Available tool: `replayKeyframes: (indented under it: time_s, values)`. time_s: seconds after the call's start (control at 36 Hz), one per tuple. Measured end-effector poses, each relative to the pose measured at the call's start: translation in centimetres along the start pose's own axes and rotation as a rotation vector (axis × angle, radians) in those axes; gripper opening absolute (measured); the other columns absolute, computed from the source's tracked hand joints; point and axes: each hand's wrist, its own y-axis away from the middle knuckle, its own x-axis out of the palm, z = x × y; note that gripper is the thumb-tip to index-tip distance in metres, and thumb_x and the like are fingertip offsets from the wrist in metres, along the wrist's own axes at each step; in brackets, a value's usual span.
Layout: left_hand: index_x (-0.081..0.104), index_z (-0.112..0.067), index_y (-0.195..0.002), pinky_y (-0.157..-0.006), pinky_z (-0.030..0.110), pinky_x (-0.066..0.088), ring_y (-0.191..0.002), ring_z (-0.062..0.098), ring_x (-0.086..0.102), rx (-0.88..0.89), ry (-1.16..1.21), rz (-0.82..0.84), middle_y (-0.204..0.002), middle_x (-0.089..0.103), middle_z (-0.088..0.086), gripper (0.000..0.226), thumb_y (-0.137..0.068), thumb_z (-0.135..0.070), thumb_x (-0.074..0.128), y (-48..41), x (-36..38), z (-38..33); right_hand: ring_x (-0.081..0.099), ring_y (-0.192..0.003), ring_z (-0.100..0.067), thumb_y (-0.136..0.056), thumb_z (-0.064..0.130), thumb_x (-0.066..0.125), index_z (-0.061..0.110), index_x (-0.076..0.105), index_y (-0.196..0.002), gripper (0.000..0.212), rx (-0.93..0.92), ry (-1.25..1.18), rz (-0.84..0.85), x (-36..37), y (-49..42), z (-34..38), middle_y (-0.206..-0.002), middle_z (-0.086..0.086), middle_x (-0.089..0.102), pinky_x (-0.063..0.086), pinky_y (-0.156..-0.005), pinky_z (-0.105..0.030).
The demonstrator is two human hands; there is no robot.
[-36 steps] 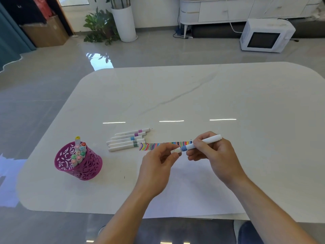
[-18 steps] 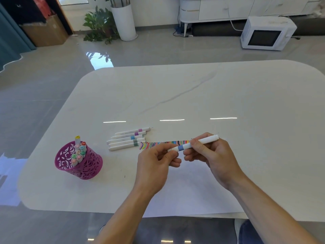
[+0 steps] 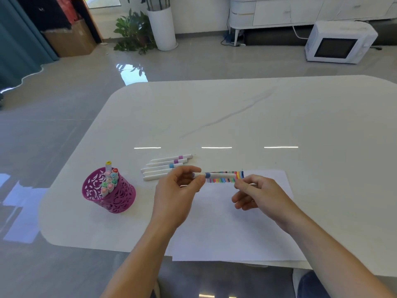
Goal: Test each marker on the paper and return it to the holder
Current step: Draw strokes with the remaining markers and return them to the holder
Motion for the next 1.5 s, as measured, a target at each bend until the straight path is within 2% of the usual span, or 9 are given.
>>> replayKeyframes:
  time_s: [0.11,0.25,0.39,0.64,0.81,0.94,1.03,1.17,1.5]
  values:
    - [0.077,-0.027,-0.094,-0.082,0.039,0.060,-0.083,0.014,0.071,0.024,0.104,-0.072,-0.086,0.075,-0.003,0.014,-0.083,-0.018,0.079,-0.1,-2.3,-0.4,0.075,-0.072,-0.021,-0.102,0.022,0.063,0.007,0.069,-0.102,0.016,0.011,0.093,0.018,0.6,-0.1,-0.4,-0.084,-0.008,0.080,0.059,-0.073,-0.033]
    - [0.077,-0.028,-0.095,-0.084,0.022,0.055,-0.103,0.013,0.071,0.146,0.218,-0.250,-0.100,0.076,-0.006,0.009,-0.090,-0.022,0.073,0.1,-5.3,-1.0,0.075,-0.072,-0.021,-0.101,0.021,0.062,0.008,0.068,-0.099,0.014,-0.003,0.228,0.045,1.3,-0.2,-0.6,-0.082,-0.005,0.080,0.058,-0.074,-0.034]
    - [0.073,-0.029,-0.108,-0.091,0.037,0.056,-0.104,0.020,0.072,0.363,0.193,-0.465,-0.108,0.075,-0.003,0.015,-0.095,-0.024,0.069,0.4,-8.2,-1.9,0.075,-0.073,-0.018,-0.101,0.022,0.062,0.014,0.068,-0.095,0.011,-0.029,0.356,0.062,2.0,-0.4,-1.1,-0.080,-0.001,0.079,0.054,-0.066,-0.025]
    - [0.069,-0.029,-0.119,-0.087,0.020,0.054,-0.104,0.012,0.068,0.545,-0.044,-0.785,-0.112,0.070,-0.006,0.022,-0.100,-0.022,0.061,0.2,-11.2,-2.4,0.075,-0.072,-0.016,-0.102,0.022,0.062,0.015,0.069,-0.094,0.012,-0.034,0.394,0.062,2.5,-0.9,-1.3,-0.080,0.001,0.079,0.055,-0.067,-0.027]
    - [0.070,-0.031,-0.110,-0.079,0.023,0.056,-0.090,-0.001,0.065,0.317,-0.341,-0.641,-0.104,0.066,-0.015,0.016,-0.101,-0.025,0.058,-0.8,-12.4,-1.0,0.075,-0.075,-0.021,-0.102,0.021,0.061,0.013,0.069,-0.096,0.013,-0.028,0.390,0.060,2.5,-1.1,-1.2,-0.080,-0.001,0.080,0.055,-0.069,-0.030]
    - [0.068,-0.028,-0.109,-0.069,0.013,0.040,-0.095,0.009,0.060,0.094,-0.474,-0.593,-0.106,0.065,-0.009,0.016,-0.099,-0.021,0.057,-1.2,-12.7,0.4,0.075,-0.073,-0.020,-0.102,0.021,0.061,0.013,0.069,-0.096,0.013,-0.022,0.400,0.058,2.5,-1.3,-1.2,-0.079,0.000,0.080,0.057,-0.070,-0.030]
    - [0.065,-0.026,-0.112,-0.071,0.024,0.043,-0.100,0.015,0.057,0.016,-0.536,-0.574,-0.109,0.061,-0.006,0.016,-0.101,-0.027,0.053,-1.3,-12.7,0.8,0.074,-0.070,-0.018,-0.102,0.020,0.061,0.012,0.069,-0.096,0.013,-0.021,0.402,0.054,2.6,-1.4,-1.2,-0.078,0.000,0.079,0.057,-0.069,-0.030]
    - [0.062,-0.020,-0.115,-0.078,0.039,0.051,-0.103,0.025,0.059,-0.030,-0.628,-0.551,-0.108,0.064,0.001,0.024,-0.103,-0.033,0.046,-1.3,-12.5,1.0,0.073,-0.067,-0.015,-0.102,0.021,0.061,0.014,0.069,-0.096,0.013,-0.028,0.415,0.056,2.6,-1.6,-1.4,-0.077,0.001,0.079,0.057,-0.067,-0.028]
    - [0.060,-0.017,-0.118,-0.075,0.034,0.039,-0.088,0.020,0.050,-0.042,-0.651,-0.579,-0.104,0.065,0.005,0.030,-0.106,-0.032,0.037,-1.3,-11.5,0.7,0.072,-0.064,-0.011,-0.102,0.022,0.061,0.015,0.069,-0.095,0.013,-0.024,0.420,0.052,2.5,-1.7,-1.6,-0.076,0.002,0.079,0.054,-0.063,-0.023]
